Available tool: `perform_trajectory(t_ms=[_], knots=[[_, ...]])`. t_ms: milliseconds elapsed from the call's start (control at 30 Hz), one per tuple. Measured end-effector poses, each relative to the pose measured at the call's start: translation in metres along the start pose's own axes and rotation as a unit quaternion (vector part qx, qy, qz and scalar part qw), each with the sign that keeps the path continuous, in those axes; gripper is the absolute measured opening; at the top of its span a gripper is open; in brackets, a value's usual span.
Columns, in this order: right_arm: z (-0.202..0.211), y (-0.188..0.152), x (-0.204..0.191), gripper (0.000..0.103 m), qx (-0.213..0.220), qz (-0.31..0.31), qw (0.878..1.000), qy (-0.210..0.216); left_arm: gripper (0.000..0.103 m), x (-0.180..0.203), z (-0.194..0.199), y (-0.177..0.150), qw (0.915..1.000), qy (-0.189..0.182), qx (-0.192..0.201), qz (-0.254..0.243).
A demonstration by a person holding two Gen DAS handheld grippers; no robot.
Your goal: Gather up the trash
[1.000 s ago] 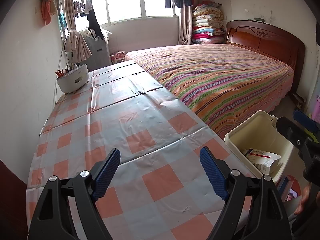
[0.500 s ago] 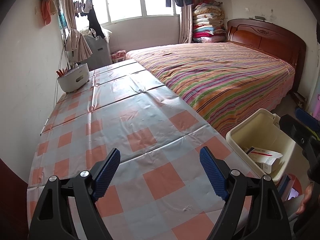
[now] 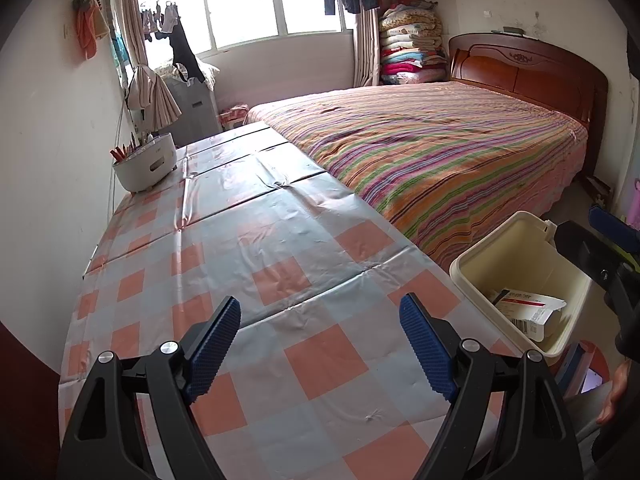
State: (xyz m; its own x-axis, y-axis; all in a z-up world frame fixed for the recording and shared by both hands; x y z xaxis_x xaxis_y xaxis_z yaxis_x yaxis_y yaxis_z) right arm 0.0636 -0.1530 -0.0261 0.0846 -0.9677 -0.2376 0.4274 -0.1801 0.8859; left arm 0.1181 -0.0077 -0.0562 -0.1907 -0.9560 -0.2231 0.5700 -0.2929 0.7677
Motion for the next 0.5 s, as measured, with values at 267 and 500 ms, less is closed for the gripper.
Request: perform_trajectory(t_ms=[267, 500], knots=[[-0.0010, -0.0001, 0.0003, 0.096, 0.000, 0.001, 1.000, 0.001, 0.080, 0.0033, -0.0010, -0.0006, 1.0000, 0.003, -0.004, -0.006], [-0.0011, -0.0002, 0.0001, 0.096, 0.000, 0.001, 1.000, 0.001, 0.080, 0.0056, -0.0036, -0.0026, 0.9999, 0.000, -0.011, -0.008]])
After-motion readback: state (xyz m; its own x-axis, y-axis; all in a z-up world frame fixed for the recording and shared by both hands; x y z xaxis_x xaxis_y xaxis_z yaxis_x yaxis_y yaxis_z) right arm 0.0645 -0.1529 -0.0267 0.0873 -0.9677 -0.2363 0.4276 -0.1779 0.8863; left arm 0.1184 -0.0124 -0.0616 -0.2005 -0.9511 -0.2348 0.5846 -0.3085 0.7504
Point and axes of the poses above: each gripper's, at about its wrist camera, not at the fingertips, and z roughly against the way its jaws point, x to its right, y to its top, the point moved 8 cm from there along -z, roughly the way its jaws point, and after that the axes turned 8 degrees about y, right-handed, at the moved point
